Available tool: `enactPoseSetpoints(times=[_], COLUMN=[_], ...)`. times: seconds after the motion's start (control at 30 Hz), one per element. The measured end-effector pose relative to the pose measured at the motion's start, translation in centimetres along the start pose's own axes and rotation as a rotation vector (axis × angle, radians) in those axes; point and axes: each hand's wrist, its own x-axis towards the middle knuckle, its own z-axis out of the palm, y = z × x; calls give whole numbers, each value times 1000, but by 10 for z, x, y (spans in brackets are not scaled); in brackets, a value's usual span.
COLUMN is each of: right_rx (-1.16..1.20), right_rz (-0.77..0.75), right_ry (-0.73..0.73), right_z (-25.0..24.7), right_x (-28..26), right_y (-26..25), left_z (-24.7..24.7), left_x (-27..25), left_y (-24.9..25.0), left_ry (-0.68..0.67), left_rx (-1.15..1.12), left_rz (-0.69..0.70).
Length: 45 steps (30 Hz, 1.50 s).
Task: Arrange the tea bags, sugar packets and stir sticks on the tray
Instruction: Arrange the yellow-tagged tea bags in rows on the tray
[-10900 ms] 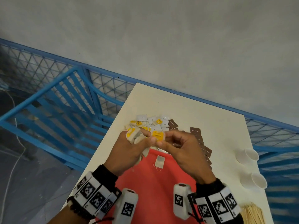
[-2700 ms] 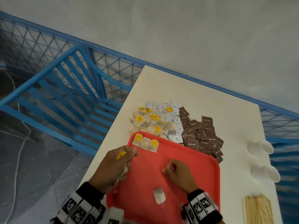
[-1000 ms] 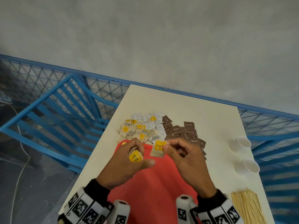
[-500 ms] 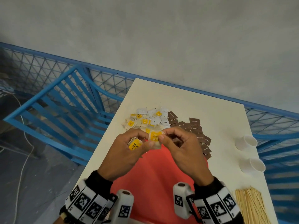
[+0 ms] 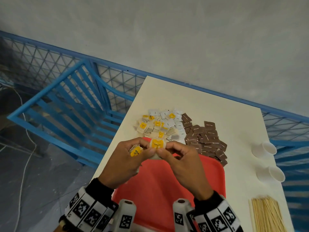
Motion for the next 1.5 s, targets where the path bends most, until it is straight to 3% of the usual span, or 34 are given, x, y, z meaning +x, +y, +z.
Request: enactPoseSetpoints(times=[0.07,0.17,0.3,0.47,0.7,0.9,1.07,1.23,1.4,1.5], right_rx=[23,-38,-203,-205,-278,-417,-187,-130,-336,-263], right_rz=[69,292,601,678,719,583,301,88,73,35], right_ry=[45,114,86,179,300,240,-86,-72,-56,-41], right_z=[7,21,59,102,120,116,88,52,39,22], right_x=[6,14,21,50,72,72,53,20,5,-4], right_y=[20,79,156,180,182,160,87,10,2,0], left_z=[-11,-33,-59,-74,-84,-84,-70,-37,2,27], left_x=[-2,-10,-27,-39,-38,-32,-18,-2,3,0], left_y=[-6,-19,-37,-51,-54,-41,-31,-29,-29,-25], left_ry=[56,171,184,204,229,199,123,40,96,85], left_rx=[30,51,117,159,142,-41,-330,-502,-380,-425], left_rz=[-19,-102,-233,-322,-363,-337,-442,-472,-367,-349])
